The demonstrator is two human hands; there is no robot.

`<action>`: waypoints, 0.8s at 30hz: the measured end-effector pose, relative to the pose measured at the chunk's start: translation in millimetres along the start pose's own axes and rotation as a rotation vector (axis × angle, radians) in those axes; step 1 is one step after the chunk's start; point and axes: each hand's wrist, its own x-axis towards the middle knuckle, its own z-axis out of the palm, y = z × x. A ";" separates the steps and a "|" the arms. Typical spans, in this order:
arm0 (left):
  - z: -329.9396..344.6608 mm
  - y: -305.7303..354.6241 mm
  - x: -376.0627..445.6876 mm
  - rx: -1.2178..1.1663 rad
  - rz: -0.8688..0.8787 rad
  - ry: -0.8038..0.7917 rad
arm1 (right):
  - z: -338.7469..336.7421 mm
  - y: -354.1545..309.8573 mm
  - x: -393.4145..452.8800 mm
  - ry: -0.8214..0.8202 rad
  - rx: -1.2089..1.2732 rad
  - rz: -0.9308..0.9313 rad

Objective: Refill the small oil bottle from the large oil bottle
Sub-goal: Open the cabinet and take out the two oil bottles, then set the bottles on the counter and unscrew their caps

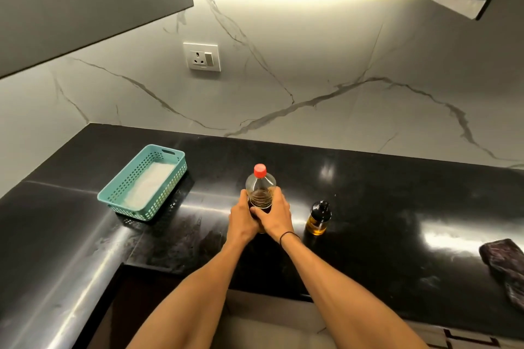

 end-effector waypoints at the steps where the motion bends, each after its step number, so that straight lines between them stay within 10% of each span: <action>1: 2.4 -1.6 0.9 -0.008 0.003 0.008 | 1.1 1.9 0.5 0.005 0.005 0.001; 24: -77.0 11.7 -3.3 -0.011 -0.084 -0.044 | -26.8 -39.4 -21.7 0.092 0.058 -0.026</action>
